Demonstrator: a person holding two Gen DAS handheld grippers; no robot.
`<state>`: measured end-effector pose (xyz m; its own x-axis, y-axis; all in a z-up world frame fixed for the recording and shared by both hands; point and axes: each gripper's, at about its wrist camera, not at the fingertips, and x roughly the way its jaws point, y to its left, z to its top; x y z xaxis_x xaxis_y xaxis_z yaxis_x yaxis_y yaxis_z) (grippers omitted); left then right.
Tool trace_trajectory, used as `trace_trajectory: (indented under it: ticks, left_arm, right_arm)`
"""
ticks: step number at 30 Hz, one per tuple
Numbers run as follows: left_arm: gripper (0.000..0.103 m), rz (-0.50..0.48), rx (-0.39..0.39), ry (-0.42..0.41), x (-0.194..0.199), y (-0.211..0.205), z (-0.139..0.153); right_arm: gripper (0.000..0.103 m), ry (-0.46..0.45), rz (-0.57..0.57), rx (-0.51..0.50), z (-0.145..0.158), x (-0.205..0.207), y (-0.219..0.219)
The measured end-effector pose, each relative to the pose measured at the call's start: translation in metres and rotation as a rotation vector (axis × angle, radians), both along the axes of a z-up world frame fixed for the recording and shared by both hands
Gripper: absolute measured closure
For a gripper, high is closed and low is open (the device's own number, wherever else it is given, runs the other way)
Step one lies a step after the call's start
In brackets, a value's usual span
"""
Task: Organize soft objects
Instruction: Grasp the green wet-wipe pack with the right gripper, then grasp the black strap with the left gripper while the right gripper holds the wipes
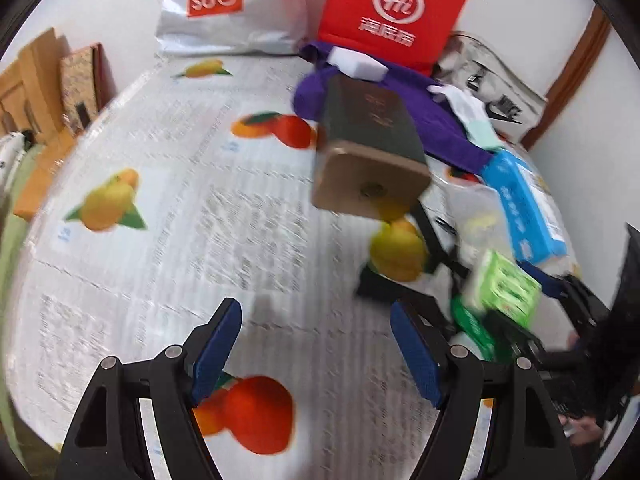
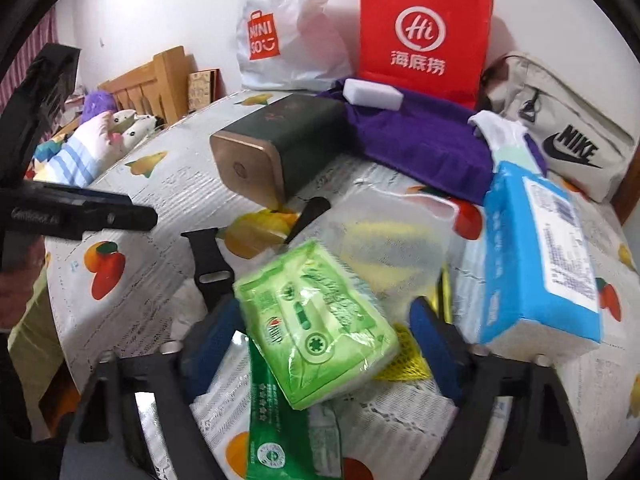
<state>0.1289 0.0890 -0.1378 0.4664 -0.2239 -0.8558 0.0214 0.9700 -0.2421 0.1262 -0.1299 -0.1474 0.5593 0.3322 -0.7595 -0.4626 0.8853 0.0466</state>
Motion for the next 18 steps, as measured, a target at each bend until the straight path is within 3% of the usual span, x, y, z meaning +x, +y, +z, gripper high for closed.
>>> trace_trajectory:
  ticks: [3, 11, 14, 18]
  left_arm:
    - [0.027, -0.019, -0.012, 0.001, -0.003, -0.008, -0.005]
    - [0.027, -0.084, -0.008, -0.005, -0.003, -0.037, -0.012]
    - [0.027, -0.102, -0.03, -0.015, -0.003, -0.045, -0.014]
    - [0.027, -0.125, -0.004, -0.019, 0.0, -0.058, -0.019]
  right_arm:
    - [0.044, -0.023, -0.003, 0.015, 0.003, 0.0, -0.002]
    - [0.044, -0.052, -0.026, 0.092, 0.022, -0.011, -0.019]
    - [0.044, -0.084, -0.055, 0.101, 0.031, -0.02, -0.031]
    - [0.044, -0.1, -0.113, 0.113, 0.04, -0.029, -0.057]
